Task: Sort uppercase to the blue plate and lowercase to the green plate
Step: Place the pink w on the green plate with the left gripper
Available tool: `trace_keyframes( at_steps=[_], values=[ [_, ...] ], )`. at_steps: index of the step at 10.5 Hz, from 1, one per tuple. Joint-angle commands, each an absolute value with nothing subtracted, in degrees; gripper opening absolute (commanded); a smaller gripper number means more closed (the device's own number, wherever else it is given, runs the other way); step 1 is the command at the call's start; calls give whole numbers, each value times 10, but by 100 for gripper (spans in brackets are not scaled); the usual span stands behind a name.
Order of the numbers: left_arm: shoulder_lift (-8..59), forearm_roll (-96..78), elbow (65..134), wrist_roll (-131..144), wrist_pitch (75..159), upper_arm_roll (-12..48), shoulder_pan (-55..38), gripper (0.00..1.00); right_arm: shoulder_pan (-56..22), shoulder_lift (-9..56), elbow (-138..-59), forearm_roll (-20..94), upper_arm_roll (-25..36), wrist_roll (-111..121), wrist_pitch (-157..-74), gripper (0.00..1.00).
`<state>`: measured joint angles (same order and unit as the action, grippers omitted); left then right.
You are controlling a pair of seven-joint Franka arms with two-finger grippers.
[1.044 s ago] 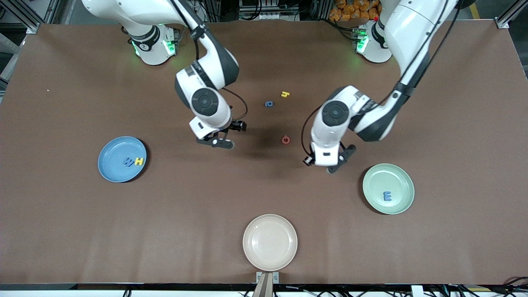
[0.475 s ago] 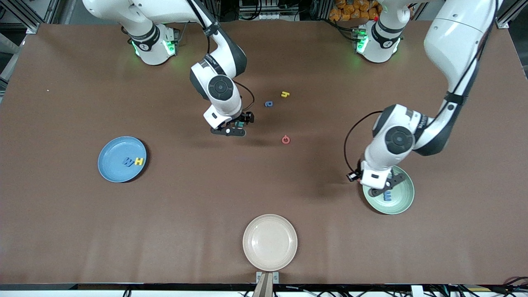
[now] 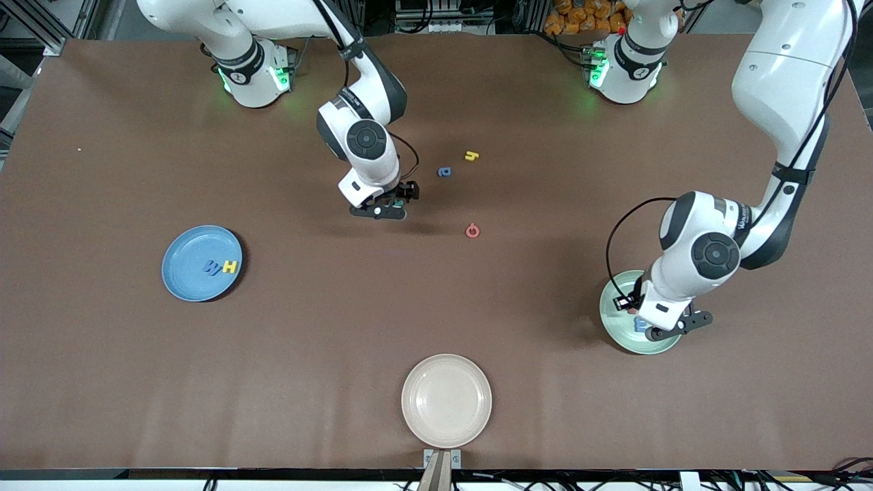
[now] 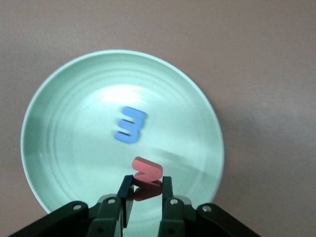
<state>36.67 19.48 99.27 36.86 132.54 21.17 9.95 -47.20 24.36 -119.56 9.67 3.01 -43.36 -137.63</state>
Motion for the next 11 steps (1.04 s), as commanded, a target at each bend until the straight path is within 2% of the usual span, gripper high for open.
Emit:
trace_keyframes(
  at_steps=[1, 2, 6, 11],
  values=[
    [378, 208, 975, 359, 1318, 214, 98, 77, -483, 255, -1209, 86, 33, -497, -1419, 100],
    [376, 207, 975, 361, 1318, 214, 98, 100, -486, 257, -1208, 86, 33, -499, -1420, 100],
    [345, 200, 1003, 365, 1298, 224, 100, 100, -489, 266, -1208, 83, 34, -499, -1424, 100],
    [211, 154, 1151, 375, 1295, 311, 122, 100, -486, 276, -1206, 83, 34, -502, -1431, 99]
  ],
)
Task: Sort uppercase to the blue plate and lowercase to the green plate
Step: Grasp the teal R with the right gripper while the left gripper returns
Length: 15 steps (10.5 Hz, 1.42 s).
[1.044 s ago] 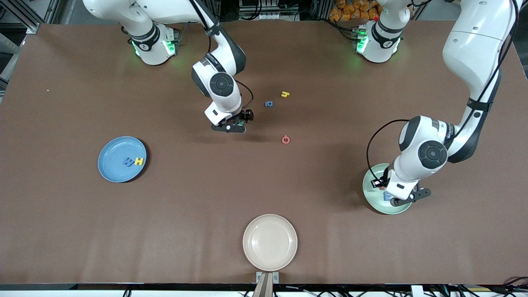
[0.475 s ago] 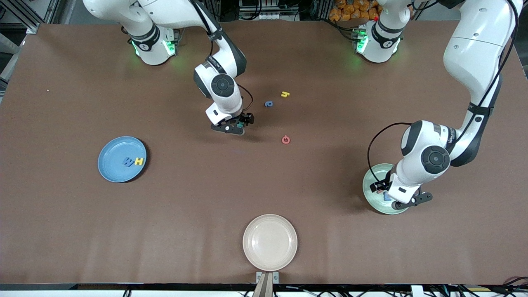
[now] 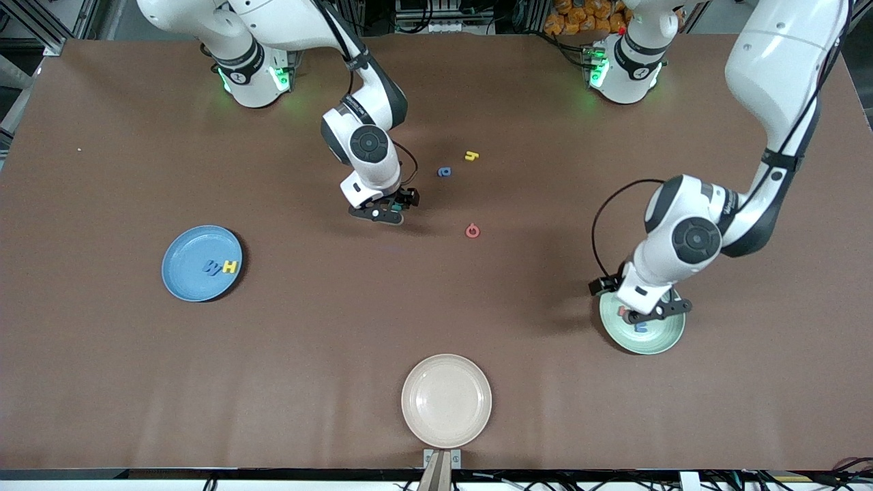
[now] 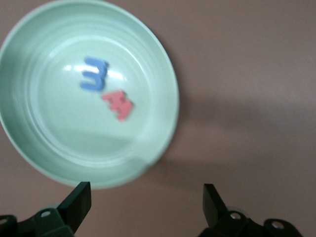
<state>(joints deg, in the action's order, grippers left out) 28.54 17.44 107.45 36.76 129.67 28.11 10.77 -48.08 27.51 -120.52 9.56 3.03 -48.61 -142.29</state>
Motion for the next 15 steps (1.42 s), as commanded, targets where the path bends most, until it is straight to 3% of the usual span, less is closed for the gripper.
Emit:
trace_keyframes(
  at_steps=[1, 3, 8, 10, 13, 15],
  values=[
    [187, 153, 1180, 384, 1295, 336, 122, 100, -488, 276, -1204, 83, 34, -502, -1433, 93],
    [150, 153, 1232, 418, 1299, 391, 122, 100, -486, 281, -1201, 84, 34, -503, -1435, 80],
    [167, 145, 1282, 776, 1332, 500, 113, 100, -487, 289, -1201, 84, 34, -512, -1450, 78],
    [174, 144, 1299, 976, 1377, 521, 86, 100, -484, 290, -1201, 84, 34, -511, -1448, 63],
    [176, 144, 1340, 1098, 1424, 522, 56, 100, -483, 285, -1201, 84, 34, -512, -1441, 39],
    [177, 144, 1378, 1148, 1481, 522, 47, 100, -483, 287, -1201, 85, 34, -512, -1442, 28]
  ],
)
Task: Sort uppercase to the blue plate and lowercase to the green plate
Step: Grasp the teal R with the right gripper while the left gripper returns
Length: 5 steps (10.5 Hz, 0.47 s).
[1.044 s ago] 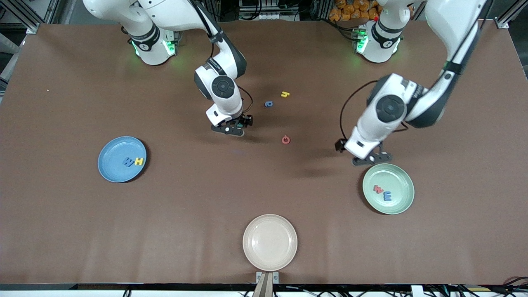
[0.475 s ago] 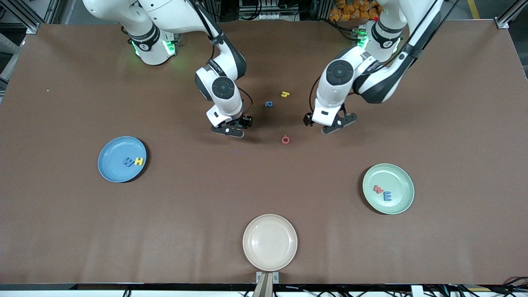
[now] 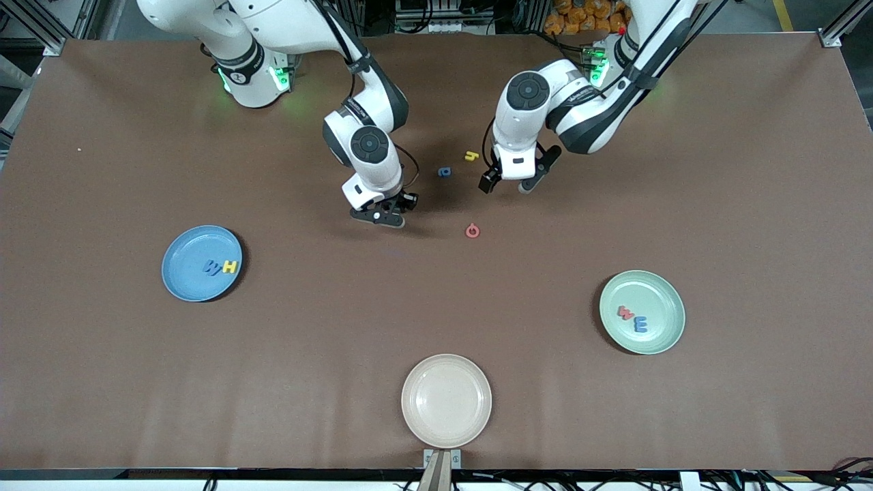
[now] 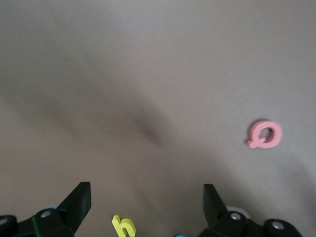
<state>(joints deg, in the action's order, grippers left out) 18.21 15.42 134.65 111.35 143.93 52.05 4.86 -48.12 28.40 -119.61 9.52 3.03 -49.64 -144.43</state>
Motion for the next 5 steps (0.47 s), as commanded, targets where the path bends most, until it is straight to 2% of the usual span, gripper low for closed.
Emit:
trace_keyframes(
  at_steps=[1, 3, 4, 5],
  values=[
    [178, 144, 1390, 1170, 1497, 522, 42, 100, -483, 287, -1201, 85, 34, -512, -1442, 22],
    [191, 144, 1403, 1221, 1529, 522, 14, 100, -478, 286, -1200, 86, 34, -516, -1441, 16],
    [202, 144, 1403, 1243, 1539, 522, 11, 100, -476, 284, -1197, 86, 34, -512, -1437, 16],
    [212, 144, 1402, 1261, 1549, 522, 5, 100, -468, 284, -1177, 86, 35, -512, -1401, 12]
  ],
)
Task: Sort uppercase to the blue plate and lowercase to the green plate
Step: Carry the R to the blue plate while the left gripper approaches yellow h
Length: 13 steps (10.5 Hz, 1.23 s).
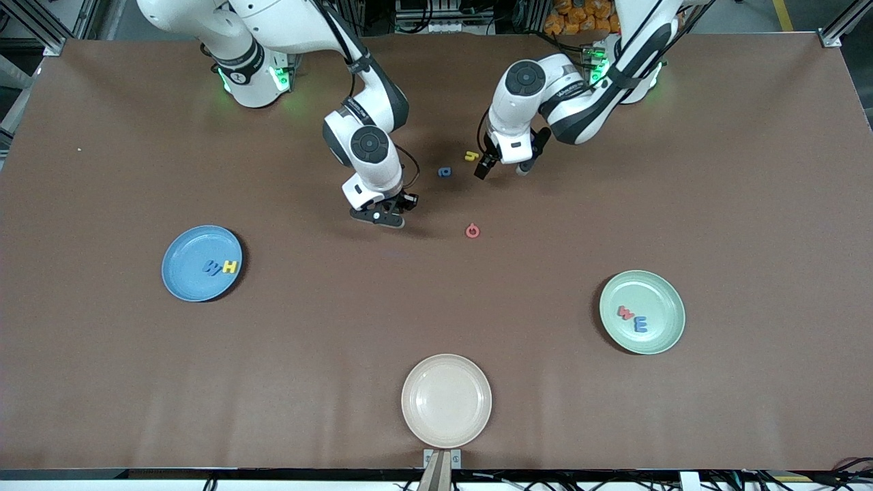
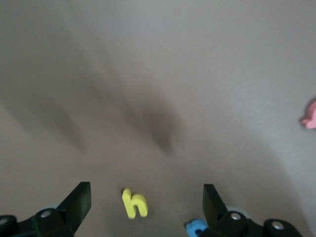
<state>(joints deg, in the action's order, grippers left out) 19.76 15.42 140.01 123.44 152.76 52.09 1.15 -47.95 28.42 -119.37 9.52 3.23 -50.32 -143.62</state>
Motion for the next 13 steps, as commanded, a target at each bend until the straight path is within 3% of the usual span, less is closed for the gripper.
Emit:
trace_keyframes(
  at_steps=[1, 5, 10, 13],
  values=[
    [220, 145, 1402, 1275, 1556, 520, -10, 100, -454, 286, -1153, 86, 35, -511, -1351, 12],
    [244, 150, 1397, 1300, 1562, 516, -42, 100, -419, 273, -1127, 84, 43, -472, -1280, 11],
    [257, 151, 1379, 1325, 1561, 384, -196, 99, -287, 236, -1103, 61, 74, -315, -1181, 10],
    [266, 151, 1363, 1325, 1561, 374, -204, 98, -213, 240, -1105, 31, 96, -179, -1158, 10]
  ],
)
